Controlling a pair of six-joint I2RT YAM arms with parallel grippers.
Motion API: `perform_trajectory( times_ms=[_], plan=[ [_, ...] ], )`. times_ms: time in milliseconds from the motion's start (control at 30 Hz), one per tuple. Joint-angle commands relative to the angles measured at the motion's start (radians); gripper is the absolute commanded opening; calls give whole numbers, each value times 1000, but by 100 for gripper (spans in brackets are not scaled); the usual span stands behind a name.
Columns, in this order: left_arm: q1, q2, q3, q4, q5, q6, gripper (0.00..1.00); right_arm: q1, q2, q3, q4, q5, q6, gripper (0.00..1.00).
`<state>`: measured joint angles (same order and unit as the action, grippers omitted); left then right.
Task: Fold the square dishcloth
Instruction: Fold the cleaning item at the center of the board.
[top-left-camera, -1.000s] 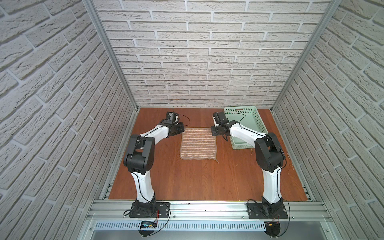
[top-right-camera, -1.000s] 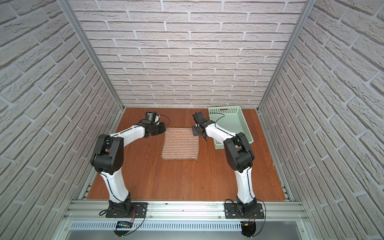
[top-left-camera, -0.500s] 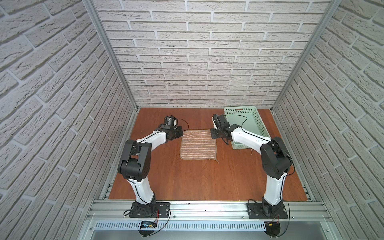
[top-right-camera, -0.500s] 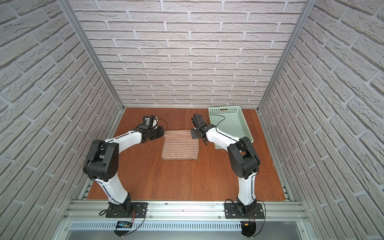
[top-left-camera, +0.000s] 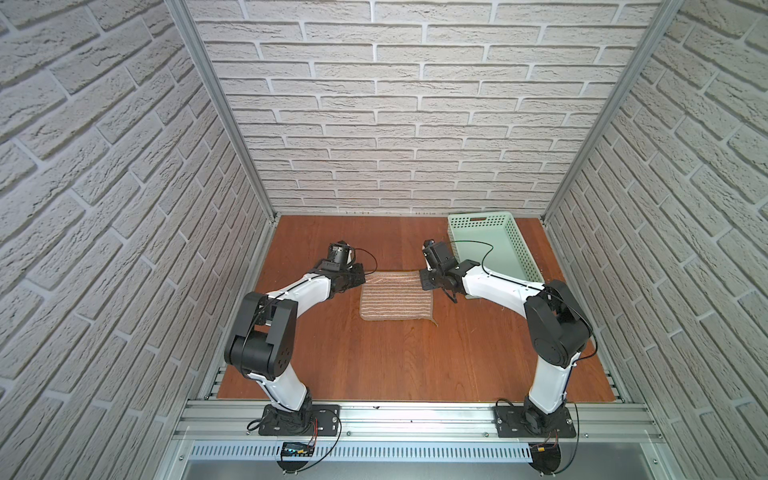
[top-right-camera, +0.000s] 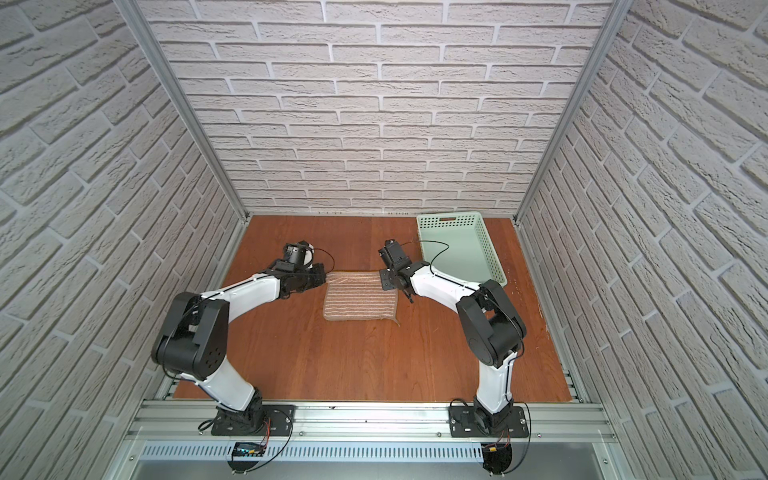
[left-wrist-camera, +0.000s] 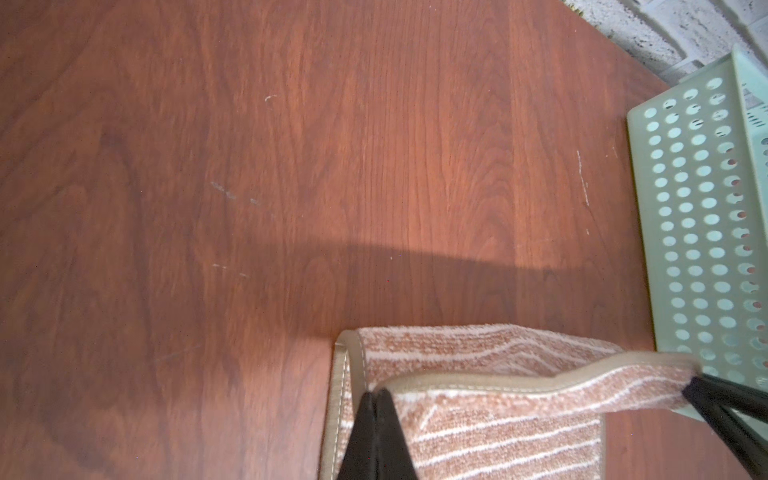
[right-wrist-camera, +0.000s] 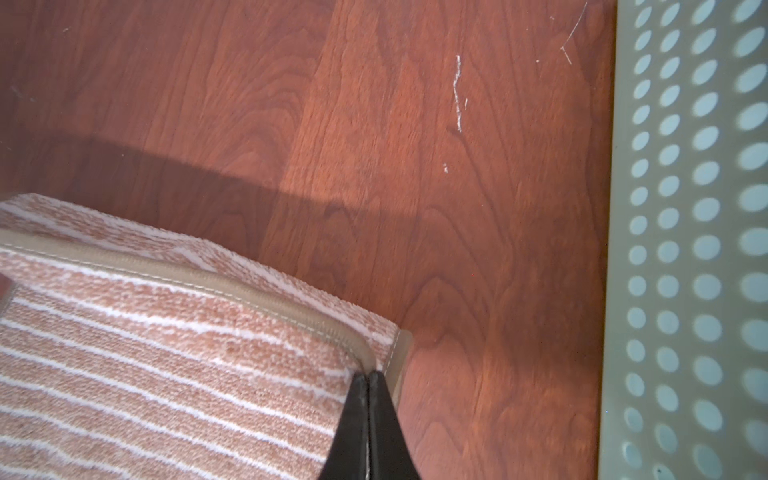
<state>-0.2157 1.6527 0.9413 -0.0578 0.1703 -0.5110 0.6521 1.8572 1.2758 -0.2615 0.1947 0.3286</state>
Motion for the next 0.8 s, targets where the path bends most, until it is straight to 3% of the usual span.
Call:
perform_trajectory(
  times_ms=[0, 767],
  plan=[
    [-6, -40, -36, 25, -25, 8, 0, 19, -58, -25, 16, 35, 30, 3],
    [-60, -220, -189, -28, -97, 41, 0, 87, -143, -178, 39, 66, 128, 3]
  ],
)
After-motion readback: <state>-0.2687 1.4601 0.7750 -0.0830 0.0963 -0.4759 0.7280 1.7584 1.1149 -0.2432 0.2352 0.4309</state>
